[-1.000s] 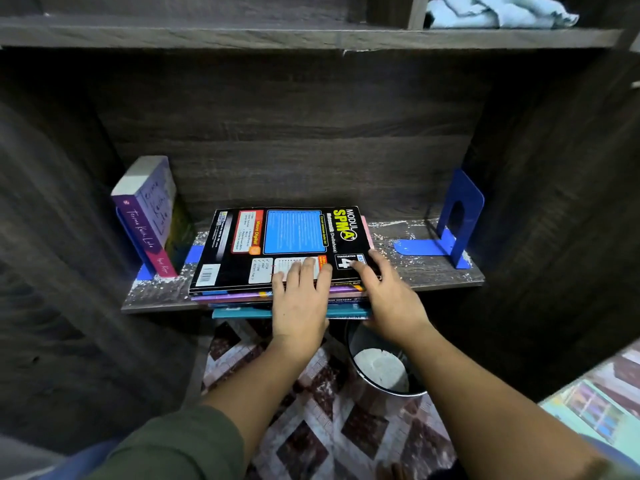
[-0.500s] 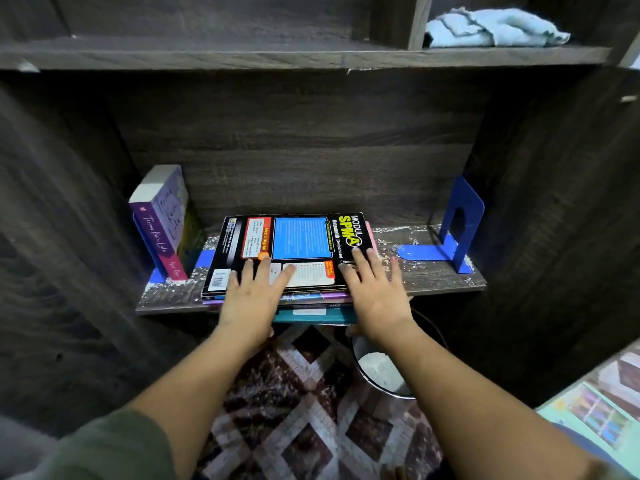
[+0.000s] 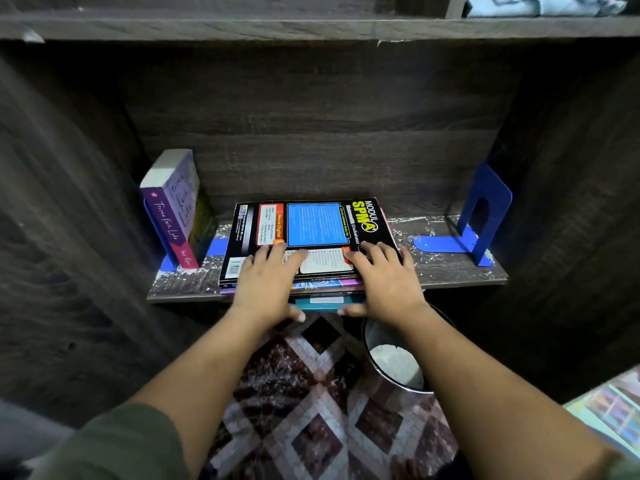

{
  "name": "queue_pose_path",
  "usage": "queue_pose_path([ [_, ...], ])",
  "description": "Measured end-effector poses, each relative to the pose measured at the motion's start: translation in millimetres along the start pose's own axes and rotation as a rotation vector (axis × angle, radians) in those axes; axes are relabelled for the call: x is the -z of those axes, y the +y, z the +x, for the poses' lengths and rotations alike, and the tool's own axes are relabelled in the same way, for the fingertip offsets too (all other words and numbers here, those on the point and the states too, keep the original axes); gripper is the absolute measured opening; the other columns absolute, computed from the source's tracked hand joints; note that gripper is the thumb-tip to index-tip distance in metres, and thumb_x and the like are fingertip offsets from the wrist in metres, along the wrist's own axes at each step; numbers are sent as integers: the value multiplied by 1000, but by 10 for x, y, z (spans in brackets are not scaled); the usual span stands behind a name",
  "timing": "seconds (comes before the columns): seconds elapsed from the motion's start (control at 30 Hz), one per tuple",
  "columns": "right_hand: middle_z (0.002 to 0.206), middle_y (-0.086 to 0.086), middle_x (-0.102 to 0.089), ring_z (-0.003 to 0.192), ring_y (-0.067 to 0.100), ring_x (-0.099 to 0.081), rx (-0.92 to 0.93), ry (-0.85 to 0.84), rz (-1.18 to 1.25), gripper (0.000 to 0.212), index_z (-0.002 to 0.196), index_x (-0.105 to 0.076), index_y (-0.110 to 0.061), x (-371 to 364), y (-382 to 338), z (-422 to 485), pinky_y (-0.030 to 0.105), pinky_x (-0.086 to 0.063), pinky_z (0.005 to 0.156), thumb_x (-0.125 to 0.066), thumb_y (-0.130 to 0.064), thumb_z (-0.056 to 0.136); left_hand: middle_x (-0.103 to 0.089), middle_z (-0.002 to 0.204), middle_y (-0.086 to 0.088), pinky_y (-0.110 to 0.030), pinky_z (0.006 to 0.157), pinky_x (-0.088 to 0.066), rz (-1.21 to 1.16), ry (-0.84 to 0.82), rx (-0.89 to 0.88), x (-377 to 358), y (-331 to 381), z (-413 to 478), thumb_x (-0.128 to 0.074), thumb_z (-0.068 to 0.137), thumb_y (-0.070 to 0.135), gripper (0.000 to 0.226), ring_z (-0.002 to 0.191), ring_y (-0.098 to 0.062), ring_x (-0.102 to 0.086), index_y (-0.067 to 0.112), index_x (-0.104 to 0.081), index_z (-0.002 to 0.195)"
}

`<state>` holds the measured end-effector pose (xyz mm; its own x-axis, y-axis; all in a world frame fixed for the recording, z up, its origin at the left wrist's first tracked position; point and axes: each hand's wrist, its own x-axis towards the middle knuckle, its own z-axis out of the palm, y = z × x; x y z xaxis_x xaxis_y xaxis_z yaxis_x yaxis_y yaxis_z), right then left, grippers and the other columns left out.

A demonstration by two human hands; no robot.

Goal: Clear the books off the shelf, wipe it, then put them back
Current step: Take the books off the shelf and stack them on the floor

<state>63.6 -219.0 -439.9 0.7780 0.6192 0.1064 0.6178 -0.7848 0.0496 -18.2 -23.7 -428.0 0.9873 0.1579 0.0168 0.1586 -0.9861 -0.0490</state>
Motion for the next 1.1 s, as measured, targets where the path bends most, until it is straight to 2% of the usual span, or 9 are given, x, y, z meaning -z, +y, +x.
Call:
queue_pose_path([
  [0.1,155,1,-29,143,22,-24,52,16,45,87,141,-35,-26,96,32,96,46,-16,116,-64,-70,72,-36,149,1,-42,108,-37,-80,-37,-16,166,-154,52,-81,68,49,94,134,-25,-38,31,-31,146],
  [0.23,149,-1,-40,137,19,-36,89,-64,135,76,142,-38,-25,190,110,160,38,-28,111,-57,-67,81,-36,153,3,-39,110,-36,-103,-100,-41,268,-271,77,-72,80,49,77,133,-23,-43,36,-35,147],
  [0.4,134,-1,-56,123,23,-51,51,-3,144,59,138,-44,-29,309,117,221,37,-35,99,-38,-64,92,-53,141,4,-32,103,-41,-213,-42,-15,381,-373,141,-59,89,53,50,126,-20,-51,46,-47,138],
  [0.5,136,0,-51,125,23,-48,51,-39,134,63,141,-41,-28,260,88,216,40,-35,100,-42,-65,90,-56,138,6,-31,102,-42,-215,-75,0,364,-370,142,-68,81,56,59,124,-19,-52,45,-49,136],
  [0.63,149,-1,-38,137,22,-36,82,-73,139,79,145,-35,-27,150,78,203,40,-30,110,-54,-68,81,-53,139,6,-38,102,-44,-132,-78,-23,318,-319,114,-81,65,54,81,124,-18,-52,39,-48,138],
  [0.8,150,-4,-39,137,20,-37,69,-33,125,71,144,-37,-29,155,70,222,38,-30,109,-55,-64,85,-52,139,4,-38,99,-47,-92,-32,-73,278,-339,120,-70,78,57,70,121,-20,-54,39,-44,141],
  [0.97,151,0,-38,139,22,-35,80,-24,92,70,146,-35,-26,145,48,203,38,-27,111,-55,-58,87,-47,144,-7,-42,93,-50,130,-7,-198,220,-285,77,-53,93,47,69,116,-28,-57,28,-21,151],
  [1.03,152,1,-36,140,23,-33,80,-32,92,70,147,-34,-25,143,49,203,39,-25,114,-53,-59,88,-54,135,-11,-42,85,-51,147,70,-220,167,-273,54,-55,92,38,69,108,-31,-61,20,-24,151],
  [1.1,151,0,-39,139,23,-35,82,-8,80,68,147,-33,-27,146,42,213,39,-23,114,-52,-59,89,-63,122,-18,-45,82,-52,129,139,-222,105,-283,45,-62,87,32,67,97,-34,-66,11,-37,146],
])
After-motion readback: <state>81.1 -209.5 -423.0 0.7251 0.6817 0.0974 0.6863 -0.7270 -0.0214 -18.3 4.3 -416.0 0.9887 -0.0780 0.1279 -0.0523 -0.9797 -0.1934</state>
